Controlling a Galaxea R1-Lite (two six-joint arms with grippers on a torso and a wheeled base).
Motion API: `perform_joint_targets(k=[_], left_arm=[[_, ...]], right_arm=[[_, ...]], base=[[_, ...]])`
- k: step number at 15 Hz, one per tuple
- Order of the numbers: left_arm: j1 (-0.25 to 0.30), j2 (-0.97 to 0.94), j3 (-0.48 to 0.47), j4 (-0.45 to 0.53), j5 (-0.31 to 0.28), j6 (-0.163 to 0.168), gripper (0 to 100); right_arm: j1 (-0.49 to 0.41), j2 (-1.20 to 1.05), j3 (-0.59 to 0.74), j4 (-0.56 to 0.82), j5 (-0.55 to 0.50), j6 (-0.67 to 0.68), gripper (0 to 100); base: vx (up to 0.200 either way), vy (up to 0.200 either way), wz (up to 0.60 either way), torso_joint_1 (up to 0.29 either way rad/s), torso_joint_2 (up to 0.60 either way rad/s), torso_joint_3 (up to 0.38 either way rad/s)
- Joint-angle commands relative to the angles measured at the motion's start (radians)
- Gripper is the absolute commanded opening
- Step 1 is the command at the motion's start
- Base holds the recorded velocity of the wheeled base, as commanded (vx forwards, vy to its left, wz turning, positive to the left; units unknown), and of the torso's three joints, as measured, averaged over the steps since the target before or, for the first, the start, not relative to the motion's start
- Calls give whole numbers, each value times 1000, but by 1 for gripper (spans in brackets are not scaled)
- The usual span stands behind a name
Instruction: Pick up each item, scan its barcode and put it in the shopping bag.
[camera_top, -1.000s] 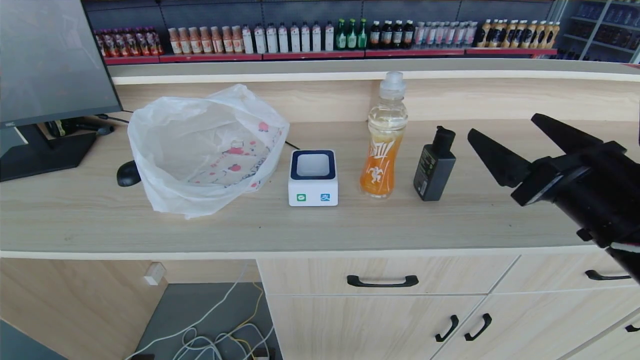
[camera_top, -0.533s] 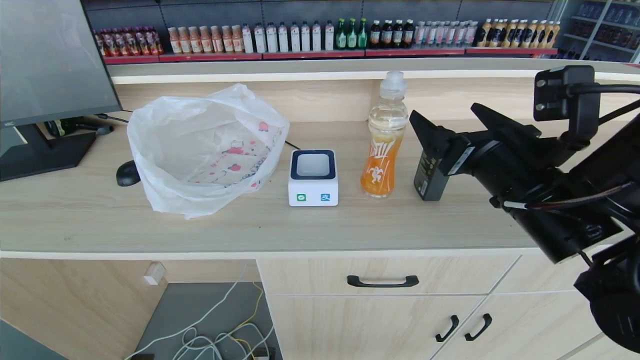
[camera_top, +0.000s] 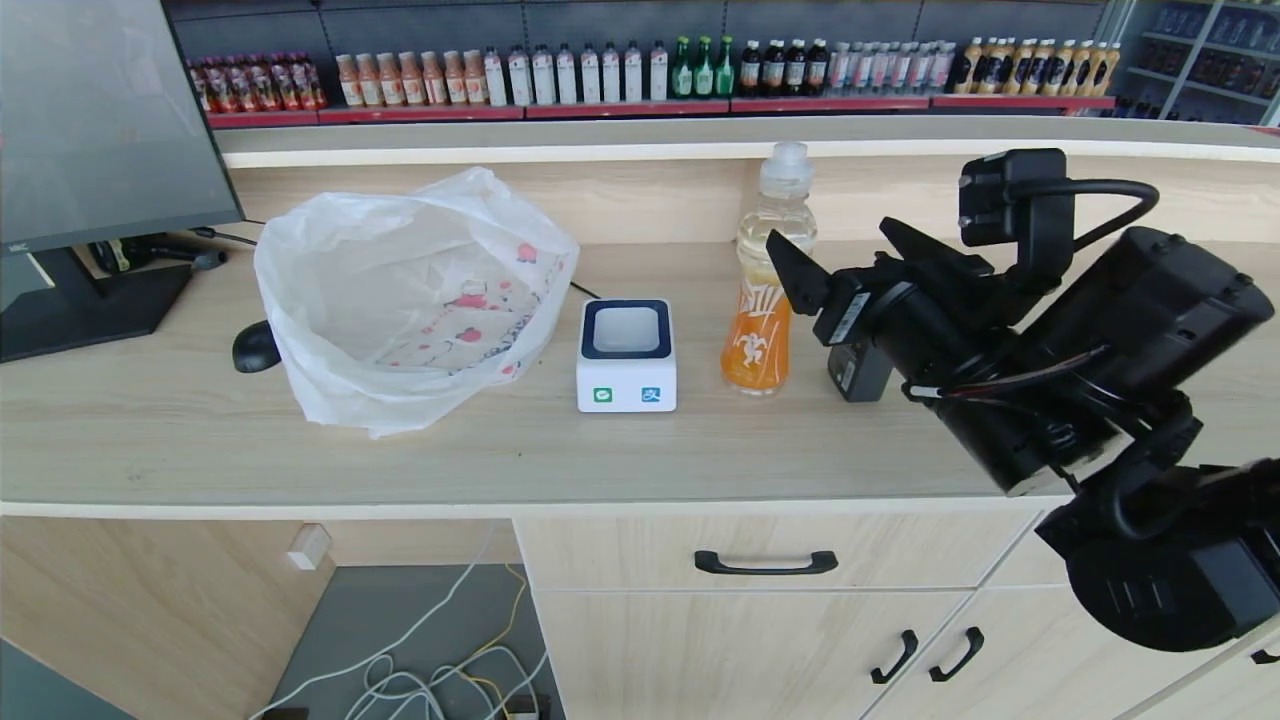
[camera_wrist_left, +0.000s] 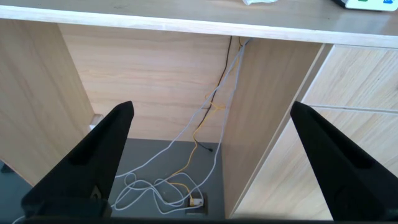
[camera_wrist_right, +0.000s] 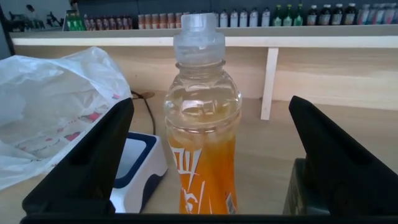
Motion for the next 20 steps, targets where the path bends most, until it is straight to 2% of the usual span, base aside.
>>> perform_joint_targets(k=[1,8,14,20], left_arm=[[0,0,0,0,0,0,100],[0,0,0,0,0,0,100],[0,0,0,0,0,0,100],[0,0,0,0,0,0,100]], right_arm=[[2,43,-32,3,1,2,100],[0,66,-109,124,-1,22,100],[0,83,-123,135,-1,24,100],[-1,134,-190,137,-4,22,100]], base=[[0,0,0,0,0,0],[0,0,0,0,0,0],[0,0,0,0,0,0],[0,0,0,0,0,0]])
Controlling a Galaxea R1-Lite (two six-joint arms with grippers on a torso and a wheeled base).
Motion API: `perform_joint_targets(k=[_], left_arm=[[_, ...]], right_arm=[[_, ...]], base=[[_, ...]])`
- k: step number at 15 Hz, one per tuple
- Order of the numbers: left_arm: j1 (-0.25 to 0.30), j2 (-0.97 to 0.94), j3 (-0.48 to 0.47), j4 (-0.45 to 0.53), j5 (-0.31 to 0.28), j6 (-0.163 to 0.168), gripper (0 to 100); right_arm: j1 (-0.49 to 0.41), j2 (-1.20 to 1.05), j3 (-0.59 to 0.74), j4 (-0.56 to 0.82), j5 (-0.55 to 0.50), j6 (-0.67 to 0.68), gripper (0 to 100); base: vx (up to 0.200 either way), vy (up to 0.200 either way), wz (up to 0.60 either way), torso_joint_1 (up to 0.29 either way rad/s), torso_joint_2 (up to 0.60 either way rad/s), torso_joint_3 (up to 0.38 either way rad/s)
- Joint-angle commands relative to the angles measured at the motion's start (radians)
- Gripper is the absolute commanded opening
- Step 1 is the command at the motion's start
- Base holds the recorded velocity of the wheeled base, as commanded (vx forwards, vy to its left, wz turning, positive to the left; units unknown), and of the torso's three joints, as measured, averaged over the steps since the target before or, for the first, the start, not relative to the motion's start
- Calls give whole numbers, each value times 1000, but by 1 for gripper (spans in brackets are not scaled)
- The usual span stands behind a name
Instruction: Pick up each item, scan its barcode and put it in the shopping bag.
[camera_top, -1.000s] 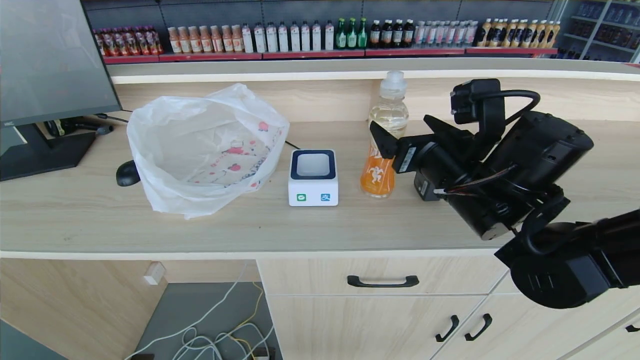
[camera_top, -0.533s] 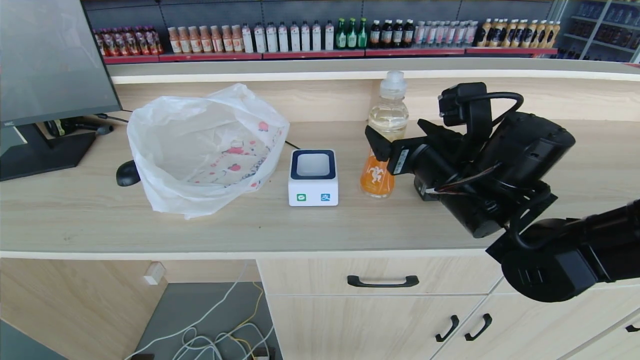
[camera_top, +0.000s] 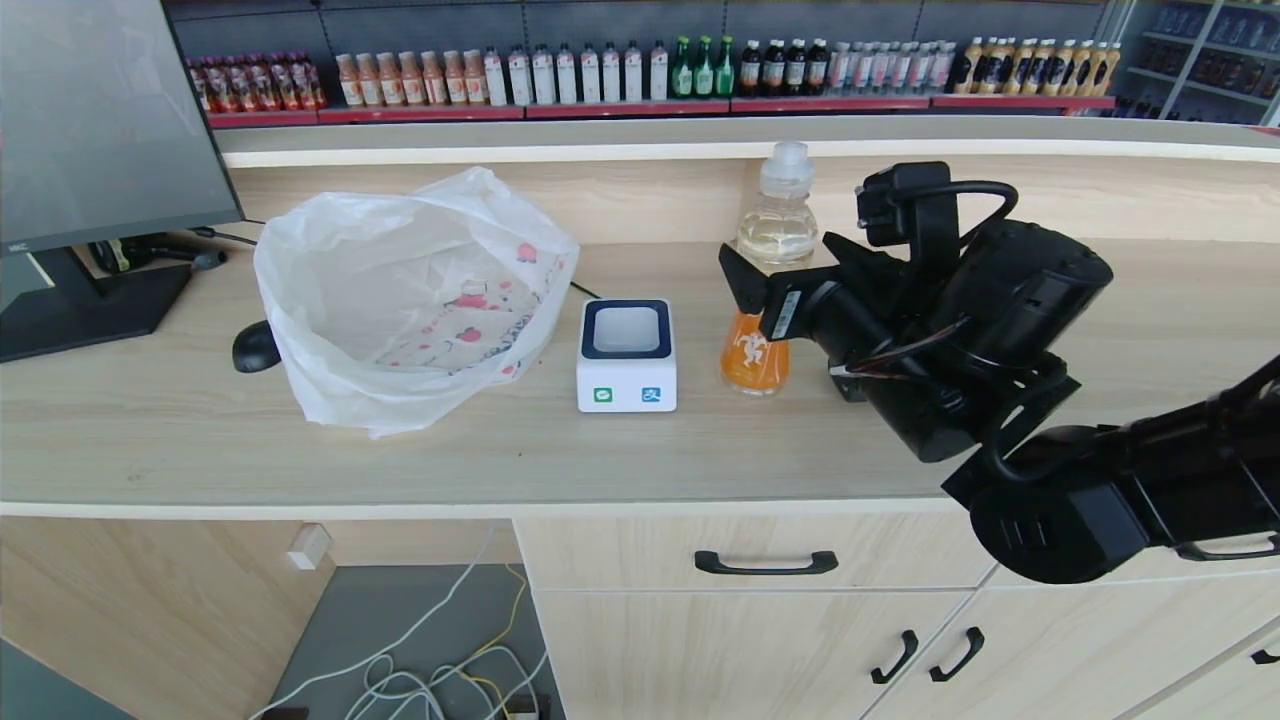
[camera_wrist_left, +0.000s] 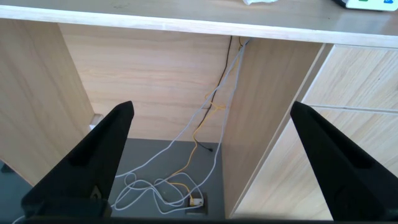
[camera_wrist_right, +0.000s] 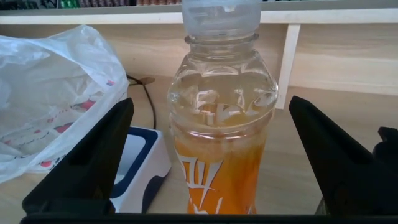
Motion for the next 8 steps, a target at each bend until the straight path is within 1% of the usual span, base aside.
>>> perform_joint_targets(k=[1,4,6,8], left_arm=[[0,0,0,0,0,0,100],[0,0,0,0,0,0,100],[0,0,0,0,0,0,100],[0,0,0,0,0,0,100]], right_arm=[[-2,19,-10,0,-4,-1,100],[-2,29,-19,0,-12,-1,100],[-8,28,-22,29,-12,-1,100],[-10,29,-59,66,-12,-1,100]], base=[[0,0,0,0,0,0],[0,0,0,0,0,0],[0,0,0,0,0,0],[0,0,0,0,0,0]])
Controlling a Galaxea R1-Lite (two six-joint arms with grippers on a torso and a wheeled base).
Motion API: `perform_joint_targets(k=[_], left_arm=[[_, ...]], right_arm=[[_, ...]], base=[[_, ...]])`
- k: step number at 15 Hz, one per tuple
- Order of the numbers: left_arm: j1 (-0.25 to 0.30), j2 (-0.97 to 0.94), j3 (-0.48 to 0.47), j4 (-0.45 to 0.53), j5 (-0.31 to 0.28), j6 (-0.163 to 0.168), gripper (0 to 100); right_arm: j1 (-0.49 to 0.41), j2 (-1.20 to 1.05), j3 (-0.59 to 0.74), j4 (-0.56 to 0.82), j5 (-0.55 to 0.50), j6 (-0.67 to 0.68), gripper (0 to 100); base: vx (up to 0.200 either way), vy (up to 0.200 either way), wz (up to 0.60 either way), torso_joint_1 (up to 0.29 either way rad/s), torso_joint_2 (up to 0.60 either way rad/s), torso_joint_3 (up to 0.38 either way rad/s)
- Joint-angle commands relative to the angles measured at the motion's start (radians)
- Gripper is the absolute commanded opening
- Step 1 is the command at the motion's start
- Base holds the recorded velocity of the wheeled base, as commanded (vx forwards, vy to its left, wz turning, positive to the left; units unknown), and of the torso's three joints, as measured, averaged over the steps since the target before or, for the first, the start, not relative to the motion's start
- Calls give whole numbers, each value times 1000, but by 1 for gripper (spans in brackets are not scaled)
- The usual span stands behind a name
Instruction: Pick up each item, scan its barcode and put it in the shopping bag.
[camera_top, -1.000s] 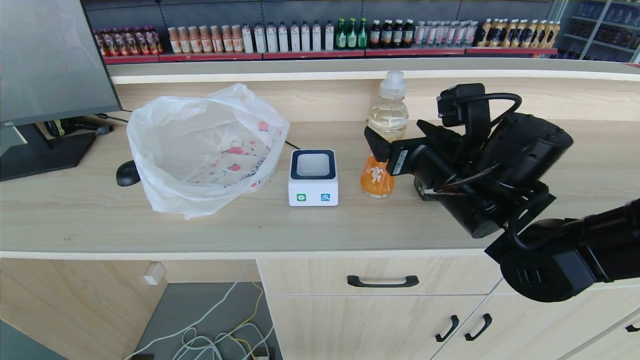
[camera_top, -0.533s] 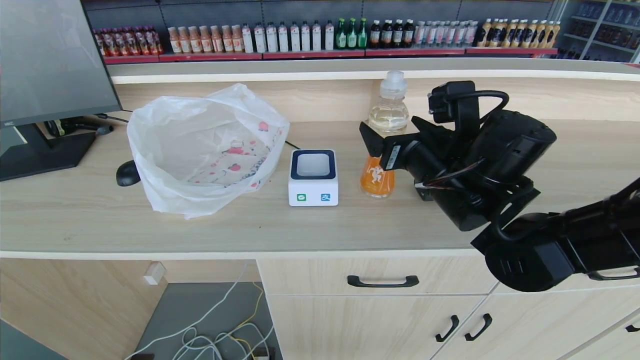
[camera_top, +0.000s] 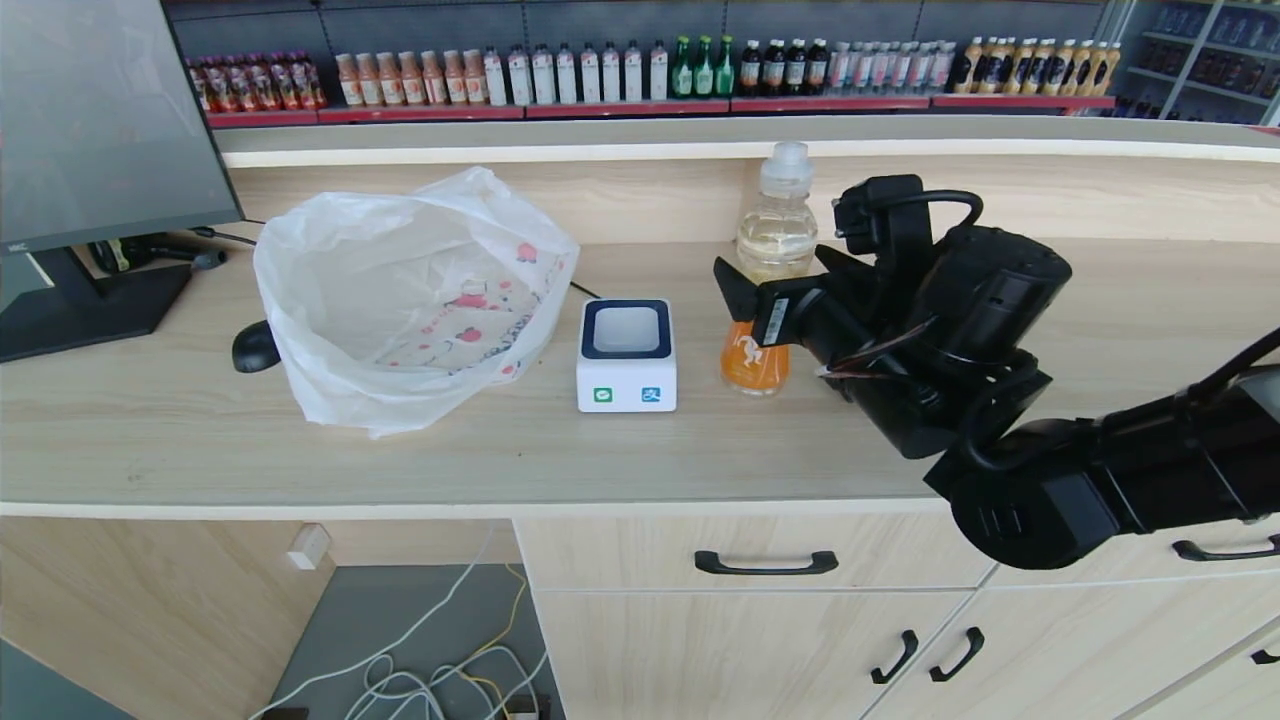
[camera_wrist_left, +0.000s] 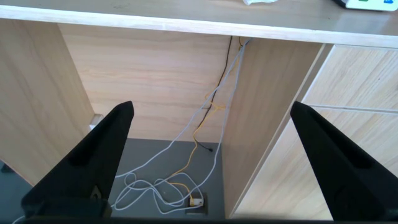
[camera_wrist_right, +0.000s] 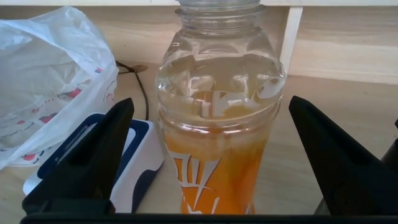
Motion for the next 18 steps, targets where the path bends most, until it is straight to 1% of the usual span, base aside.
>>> perform_joint_targets(k=[1,4,12,15,18], left_arm=[[0,0,0,0,0,0,100],[0,0,0,0,0,0,100],[0,0,0,0,0,0,100],[0,0,0,0,0,0,100],[0,0,0,0,0,0,100]], right_arm=[[-1,-2,-44,32,-1,0,100],[-1,-2,-78,71,-14,0,100],[-1,43,-103,94,-20,1,100],[-1,72,-161,114,-21,0,100],[-1,74,-178,136,-21,0,100]], base=[[0,0,0,0,0,0],[0,0,0,0,0,0],[0,0,0,0,0,0],[0,0,0,0,0,0],[0,0,0,0,0,0]])
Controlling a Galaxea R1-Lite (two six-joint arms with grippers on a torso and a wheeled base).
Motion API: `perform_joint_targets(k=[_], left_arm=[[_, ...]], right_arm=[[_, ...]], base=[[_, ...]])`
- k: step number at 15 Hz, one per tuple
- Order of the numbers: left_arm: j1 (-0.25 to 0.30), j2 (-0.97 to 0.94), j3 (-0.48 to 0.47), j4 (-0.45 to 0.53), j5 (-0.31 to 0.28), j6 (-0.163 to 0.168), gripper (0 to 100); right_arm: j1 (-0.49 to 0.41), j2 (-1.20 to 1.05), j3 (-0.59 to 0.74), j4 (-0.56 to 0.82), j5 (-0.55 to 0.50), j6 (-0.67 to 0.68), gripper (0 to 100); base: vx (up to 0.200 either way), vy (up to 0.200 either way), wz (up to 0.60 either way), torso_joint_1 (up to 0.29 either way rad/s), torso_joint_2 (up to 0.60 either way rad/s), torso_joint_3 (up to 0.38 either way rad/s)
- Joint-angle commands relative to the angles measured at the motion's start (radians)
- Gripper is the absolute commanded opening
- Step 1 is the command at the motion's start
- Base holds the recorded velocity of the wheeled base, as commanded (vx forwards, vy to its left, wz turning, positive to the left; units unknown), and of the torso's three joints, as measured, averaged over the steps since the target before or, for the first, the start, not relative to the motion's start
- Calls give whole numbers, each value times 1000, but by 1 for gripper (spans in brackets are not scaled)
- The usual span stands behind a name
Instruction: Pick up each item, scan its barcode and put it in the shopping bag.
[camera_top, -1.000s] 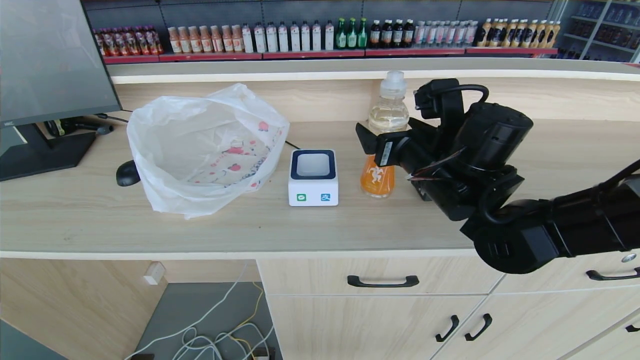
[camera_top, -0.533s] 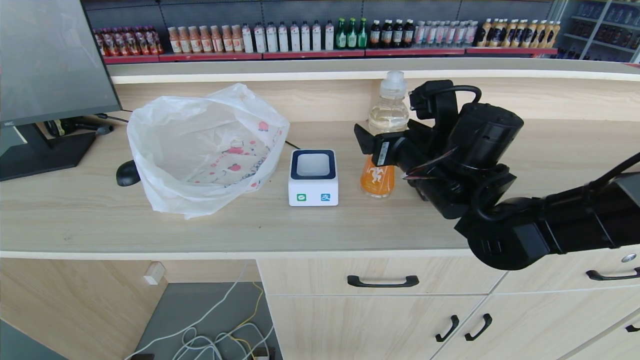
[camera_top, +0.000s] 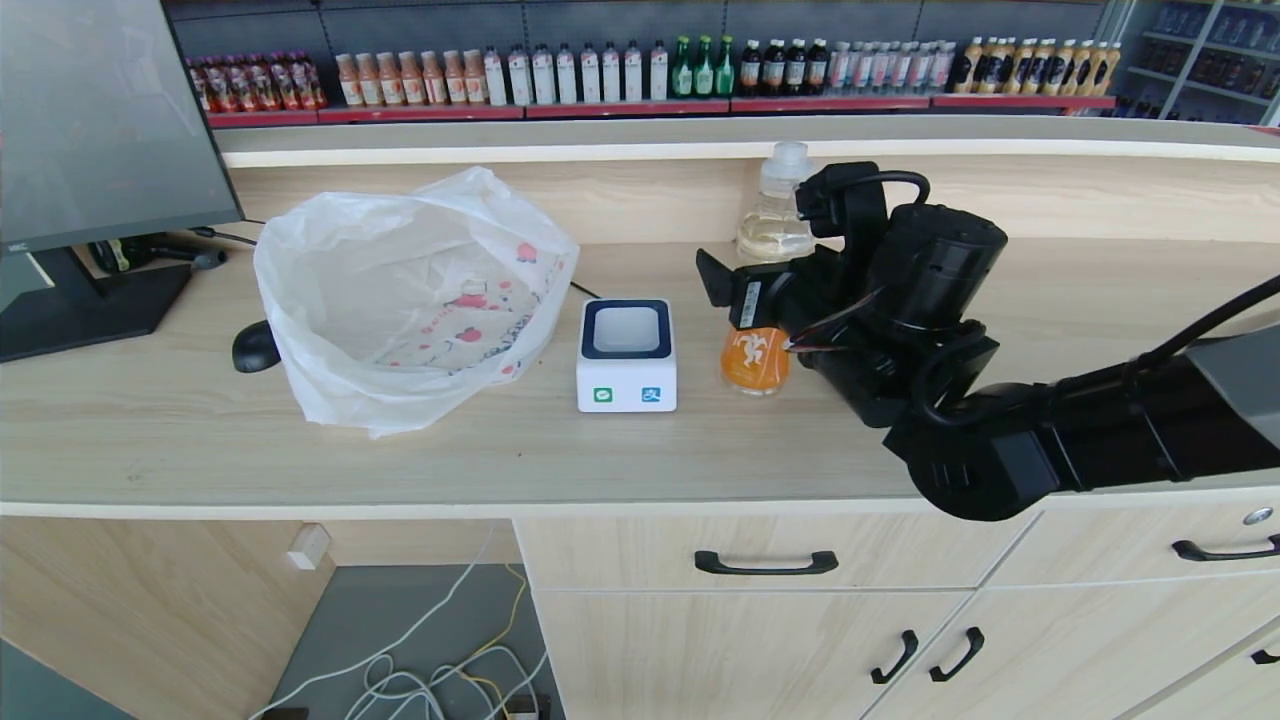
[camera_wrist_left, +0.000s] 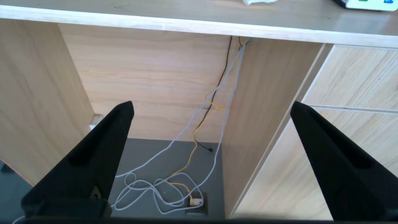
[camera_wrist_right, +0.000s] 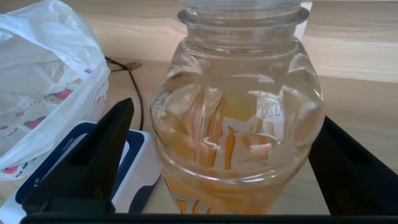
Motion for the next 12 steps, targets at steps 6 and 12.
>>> perform_joint_targets(k=[6,12], left_arm=[[2,0,0,0,0,0,100],[0,0,0,0,0,0,100]], right_arm=[[0,30,-36,6,0,-1,100],[0,58,-87,8,0,-1,100]], base=[[0,0,0,0,0,0],[0,0,0,0,0,0]])
